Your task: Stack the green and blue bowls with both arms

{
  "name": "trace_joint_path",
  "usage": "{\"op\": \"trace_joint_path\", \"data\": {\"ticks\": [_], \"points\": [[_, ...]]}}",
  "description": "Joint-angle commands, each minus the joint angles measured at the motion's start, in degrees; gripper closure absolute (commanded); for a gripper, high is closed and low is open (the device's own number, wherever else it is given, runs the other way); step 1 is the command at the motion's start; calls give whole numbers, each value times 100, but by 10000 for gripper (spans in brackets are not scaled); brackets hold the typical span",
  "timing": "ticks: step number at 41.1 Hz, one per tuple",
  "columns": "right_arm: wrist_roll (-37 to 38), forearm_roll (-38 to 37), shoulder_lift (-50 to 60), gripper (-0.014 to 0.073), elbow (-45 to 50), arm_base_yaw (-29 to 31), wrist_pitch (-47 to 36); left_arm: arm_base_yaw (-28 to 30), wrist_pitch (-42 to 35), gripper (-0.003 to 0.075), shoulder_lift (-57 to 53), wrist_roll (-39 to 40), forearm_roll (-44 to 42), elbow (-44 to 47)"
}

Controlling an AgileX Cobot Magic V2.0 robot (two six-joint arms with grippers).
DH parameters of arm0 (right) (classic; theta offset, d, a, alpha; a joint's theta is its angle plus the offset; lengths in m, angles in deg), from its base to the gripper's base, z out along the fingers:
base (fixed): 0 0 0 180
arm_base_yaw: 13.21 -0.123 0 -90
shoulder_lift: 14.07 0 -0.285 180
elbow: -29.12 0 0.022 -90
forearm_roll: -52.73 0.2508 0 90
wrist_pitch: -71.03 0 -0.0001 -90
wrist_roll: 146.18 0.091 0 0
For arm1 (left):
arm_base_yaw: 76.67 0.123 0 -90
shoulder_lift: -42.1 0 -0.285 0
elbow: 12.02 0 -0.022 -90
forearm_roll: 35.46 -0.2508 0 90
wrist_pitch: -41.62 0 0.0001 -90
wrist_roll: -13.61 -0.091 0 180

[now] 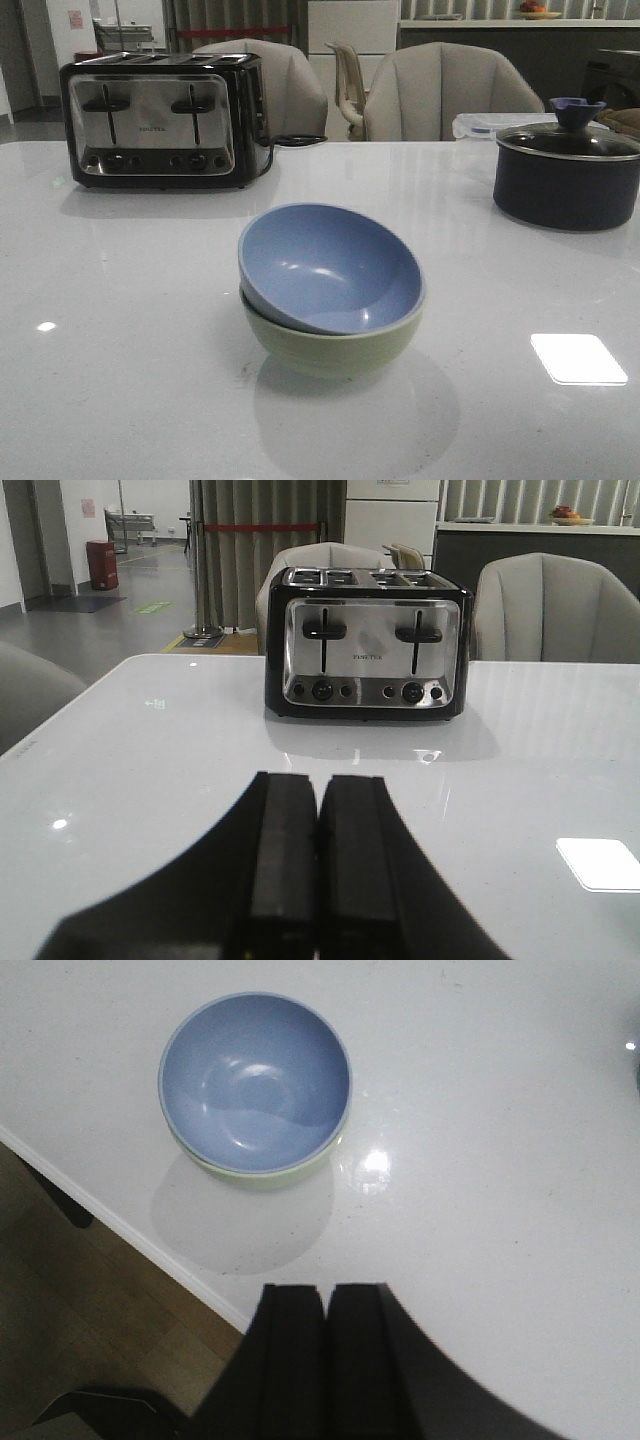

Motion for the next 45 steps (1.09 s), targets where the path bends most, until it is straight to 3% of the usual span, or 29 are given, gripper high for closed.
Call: {"op": "trace_joint_path", "data": {"ticks": [1,11,17,28,45], "points": [[-45,-52,281,554,59,260,-768,13,-538,619,-109,67,26,114],[-45,-95,1969,554,1831,1552,-3077,13,-538,619,-109,67,26,114],[-45,-95,2784,554,2785,2059,-3926,13,-538,619,-109,67,26,114],[-45,-95,3586,554,3734,2321,-4563,13,-538,619,-109,67,26,114],[-8,-95,3567,554,3729,2360,-4565,13,-538,619,-109,67,26,114]]}}
